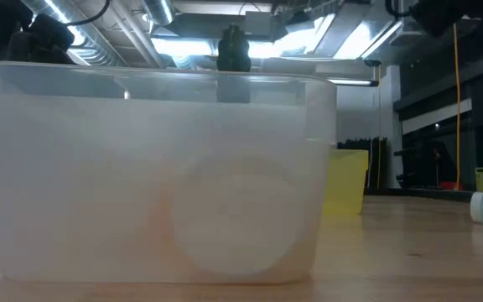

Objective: Pick and place medicine bottles into bin by pill shape (circle, oval)
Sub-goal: Put the small yellow pill bottle into the small yellow bin

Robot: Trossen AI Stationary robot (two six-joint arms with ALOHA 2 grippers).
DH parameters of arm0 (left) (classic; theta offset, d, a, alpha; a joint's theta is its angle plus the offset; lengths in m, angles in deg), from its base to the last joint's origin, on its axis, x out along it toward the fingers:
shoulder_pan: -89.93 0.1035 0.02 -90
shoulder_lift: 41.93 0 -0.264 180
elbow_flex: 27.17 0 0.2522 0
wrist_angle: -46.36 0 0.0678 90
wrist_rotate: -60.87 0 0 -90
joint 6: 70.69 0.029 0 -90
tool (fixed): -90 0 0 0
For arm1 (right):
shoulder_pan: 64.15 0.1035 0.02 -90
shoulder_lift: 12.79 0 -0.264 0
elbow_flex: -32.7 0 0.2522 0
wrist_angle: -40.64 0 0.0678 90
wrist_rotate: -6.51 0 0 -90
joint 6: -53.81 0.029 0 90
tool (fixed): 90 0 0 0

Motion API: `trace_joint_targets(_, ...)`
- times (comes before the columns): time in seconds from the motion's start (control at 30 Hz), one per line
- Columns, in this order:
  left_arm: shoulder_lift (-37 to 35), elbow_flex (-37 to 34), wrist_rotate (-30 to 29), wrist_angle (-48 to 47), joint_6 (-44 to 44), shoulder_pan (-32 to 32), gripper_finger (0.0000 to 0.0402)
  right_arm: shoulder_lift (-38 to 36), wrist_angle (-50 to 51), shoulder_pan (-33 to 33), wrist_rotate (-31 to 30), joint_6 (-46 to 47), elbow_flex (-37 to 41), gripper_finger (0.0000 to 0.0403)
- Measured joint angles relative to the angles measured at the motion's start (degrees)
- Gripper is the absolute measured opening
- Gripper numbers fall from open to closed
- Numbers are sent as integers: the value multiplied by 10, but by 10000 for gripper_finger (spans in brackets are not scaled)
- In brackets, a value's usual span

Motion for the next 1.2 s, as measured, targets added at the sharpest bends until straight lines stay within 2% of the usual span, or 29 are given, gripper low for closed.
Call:
trace_joint_targets(0.13, 0, 0, 0, 0, -9, 0, 212, 15, -27, 0, 35, -22, 36, 273)
trace_joint_targets(0.4, 0, 0, 0, 0, -10, 0, 212, 12, -266, -3, 156, -45, 229, 273)
trace_joint_targets(0.63, 0, 0, 0, 0, -10, 0, 212, 12, -287, -3, 135, -104, 267, 273)
trace_joint_targets(0.83, 0, 0, 0, 0, -10, 0, 212, 11, -365, 7, 135, -163, 307, 273)
trace_joint_targets(1.07, 0, 0, 0, 0, -1, 0, 212, 11, -397, 18, 133, -89, 352, 273)
trace_joint_targets(1.2, 0, 0, 0, 0, 1, 0, 212, 11, -400, 17, 134, -82, 362, 273)
